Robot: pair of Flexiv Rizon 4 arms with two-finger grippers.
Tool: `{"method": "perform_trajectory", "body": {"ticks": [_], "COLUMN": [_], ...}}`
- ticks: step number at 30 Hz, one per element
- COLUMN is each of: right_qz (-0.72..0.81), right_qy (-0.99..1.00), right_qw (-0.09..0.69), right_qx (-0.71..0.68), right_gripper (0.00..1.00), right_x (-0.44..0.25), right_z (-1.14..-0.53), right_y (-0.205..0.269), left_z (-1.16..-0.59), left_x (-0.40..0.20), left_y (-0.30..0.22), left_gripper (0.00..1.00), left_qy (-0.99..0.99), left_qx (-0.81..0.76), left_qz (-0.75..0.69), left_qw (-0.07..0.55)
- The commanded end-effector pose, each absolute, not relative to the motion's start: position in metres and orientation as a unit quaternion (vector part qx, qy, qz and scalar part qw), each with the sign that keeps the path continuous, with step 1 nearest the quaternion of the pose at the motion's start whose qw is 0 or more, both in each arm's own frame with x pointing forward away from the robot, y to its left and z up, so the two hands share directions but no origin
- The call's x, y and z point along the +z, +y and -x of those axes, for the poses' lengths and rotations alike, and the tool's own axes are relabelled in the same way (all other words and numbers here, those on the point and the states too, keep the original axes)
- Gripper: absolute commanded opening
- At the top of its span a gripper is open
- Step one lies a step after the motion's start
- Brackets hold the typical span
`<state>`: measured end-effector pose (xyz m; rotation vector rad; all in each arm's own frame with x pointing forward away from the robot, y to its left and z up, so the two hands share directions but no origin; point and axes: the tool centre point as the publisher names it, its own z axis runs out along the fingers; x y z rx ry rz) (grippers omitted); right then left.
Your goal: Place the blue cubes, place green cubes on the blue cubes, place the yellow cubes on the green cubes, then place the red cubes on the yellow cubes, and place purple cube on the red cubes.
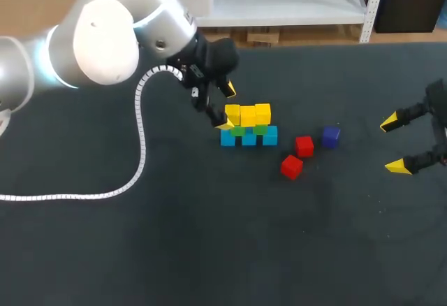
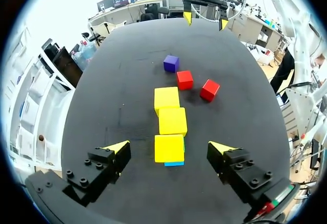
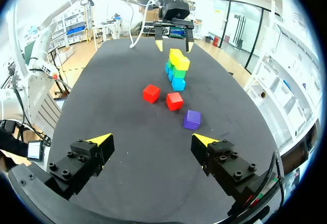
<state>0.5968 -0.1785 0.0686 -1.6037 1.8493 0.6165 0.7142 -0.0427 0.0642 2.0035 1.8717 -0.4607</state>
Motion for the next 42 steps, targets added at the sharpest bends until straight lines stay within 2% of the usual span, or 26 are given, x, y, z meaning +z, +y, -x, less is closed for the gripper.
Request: {"method": "perform_trajectory", "body": {"ticks": [1, 17, 42], "right_qz": [0.605, 0.605, 0.605], "right_qy": [0.697, 0.697, 0.697], "right_qw": [0.304, 0.304, 0.304], "right_qx": [0.234, 0.234, 0.234], "right_gripper": [1.00, 1.00, 1.00], "right_x": [0.068, 0.068, 0.068], "right_z": [-0.598, -0.598, -0.598], "right_y": [-0.178, -0.178, -0.178], "left_z": [-0.704, -0.686, -0.685], "left_x": [0.077, 0.109, 0.123], "left_y": [-0.032, 0.028, 0.122], "left_gripper": [1.00, 1.00, 1.00], "left_qy": [0.653, 0.648, 0.581], "left_qx": [-0.158, -0.148, -0.173], "left_qz": [-0.714, -0.702, -0.759], "left_qw": [0.197, 0.255, 0.237]}}
